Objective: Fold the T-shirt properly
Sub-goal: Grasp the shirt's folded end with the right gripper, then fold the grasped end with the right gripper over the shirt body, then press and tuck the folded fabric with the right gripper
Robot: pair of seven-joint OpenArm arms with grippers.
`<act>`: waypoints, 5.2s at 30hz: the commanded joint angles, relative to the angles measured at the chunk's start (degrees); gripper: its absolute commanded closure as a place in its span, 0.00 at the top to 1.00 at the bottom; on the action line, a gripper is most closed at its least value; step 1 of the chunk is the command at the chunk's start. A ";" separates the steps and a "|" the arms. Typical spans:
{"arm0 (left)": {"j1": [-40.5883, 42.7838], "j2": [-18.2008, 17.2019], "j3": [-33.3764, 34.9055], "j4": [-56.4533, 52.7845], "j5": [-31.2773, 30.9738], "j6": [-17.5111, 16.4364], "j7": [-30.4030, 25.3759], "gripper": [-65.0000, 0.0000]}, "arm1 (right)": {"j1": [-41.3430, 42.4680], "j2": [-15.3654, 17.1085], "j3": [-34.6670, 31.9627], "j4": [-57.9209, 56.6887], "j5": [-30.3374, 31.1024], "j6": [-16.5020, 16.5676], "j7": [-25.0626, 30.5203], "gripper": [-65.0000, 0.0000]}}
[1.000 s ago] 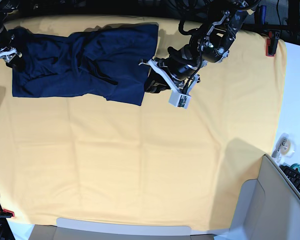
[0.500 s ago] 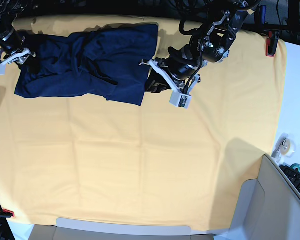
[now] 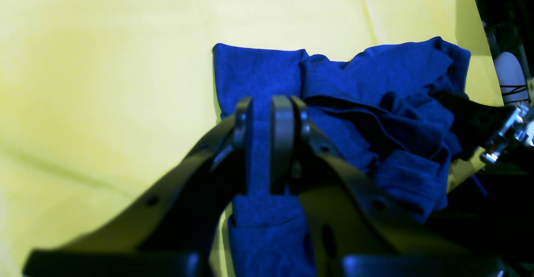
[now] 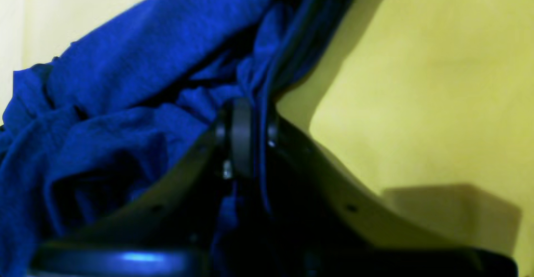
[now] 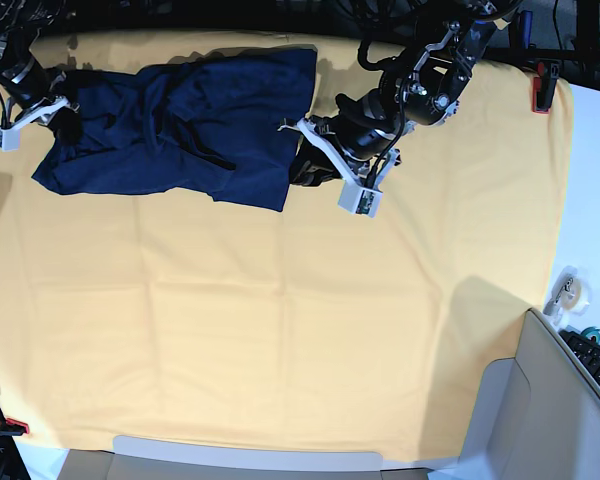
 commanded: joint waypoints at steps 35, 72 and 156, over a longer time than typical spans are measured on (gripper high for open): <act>1.50 -0.15 -8.70 1.98 -0.01 -0.41 -1.04 0.12 | 1.69 -10.06 -22.47 31.14 0.57 -1.26 -4.99 0.00; 1.06 -0.15 -18.02 1.71 -0.01 -0.41 -0.51 0.12 | 1.69 -2.67 -47.70 31.49 0.66 -23.86 -5.43 0.00; 2.29 -0.24 -18.19 1.80 -0.01 -0.41 -0.51 0.12 | 12.24 7.79 -47.44 30.70 -5.14 -6.54 -18.92 0.00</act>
